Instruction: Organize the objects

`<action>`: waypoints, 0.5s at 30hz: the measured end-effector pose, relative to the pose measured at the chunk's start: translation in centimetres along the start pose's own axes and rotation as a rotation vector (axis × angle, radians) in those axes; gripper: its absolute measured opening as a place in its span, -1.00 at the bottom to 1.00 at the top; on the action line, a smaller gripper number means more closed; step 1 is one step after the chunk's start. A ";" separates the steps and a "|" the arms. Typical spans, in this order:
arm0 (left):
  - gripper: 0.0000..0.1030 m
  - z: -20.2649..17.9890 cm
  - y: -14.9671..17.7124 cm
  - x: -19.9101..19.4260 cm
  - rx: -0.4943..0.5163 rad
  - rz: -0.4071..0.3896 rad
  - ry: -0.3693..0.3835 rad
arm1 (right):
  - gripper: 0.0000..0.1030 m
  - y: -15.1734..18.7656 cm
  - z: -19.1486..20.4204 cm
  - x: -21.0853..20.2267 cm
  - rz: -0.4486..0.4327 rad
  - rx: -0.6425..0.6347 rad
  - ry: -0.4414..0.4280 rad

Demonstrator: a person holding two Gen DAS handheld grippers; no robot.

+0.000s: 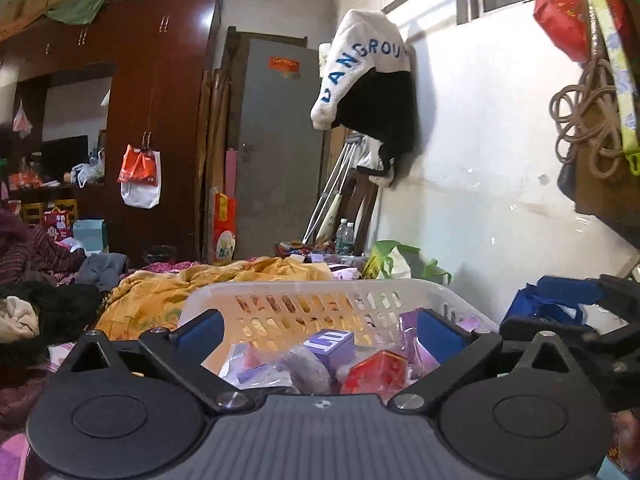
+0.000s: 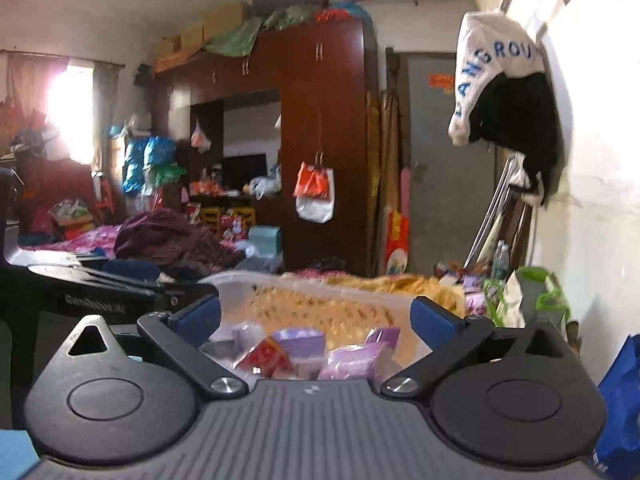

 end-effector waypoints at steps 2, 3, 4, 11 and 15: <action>1.00 0.0 0.3 -0.2 0.016 0.015 -0.041 | 1.00 0.1 0.0 0.4 0.022 -0.038 0.059; 1.00 -0.1 0.5 -0.4 0.030 0.025 -0.067 | 1.00 0.4 0.0 0.4 0.027 -0.052 0.087; 1.00 -0.1 0.6 -0.5 0.039 0.038 -0.081 | 1.00 0.4 0.0 0.4 0.031 -0.067 0.120; 1.00 0.5 1.5 -1.1 -0.014 0.112 -0.073 | 1.00 0.7 0.1 -0.6 0.043 -0.052 0.138; 1.00 0.7 1.7 -1.6 -0.014 0.119 -0.091 | 1.00 1.0 -0.1 -0.2 0.072 -0.059 0.146</action>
Point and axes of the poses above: each gripper's, at about its wrist camera, not at the fingertips, and x roughly the way its jaws point, z to its left, y to its underside, the point moved 8 cm from there along x, roughly the way its jaws point, and after that the axes turned 13 degrees about y, right-handed, at the moved point
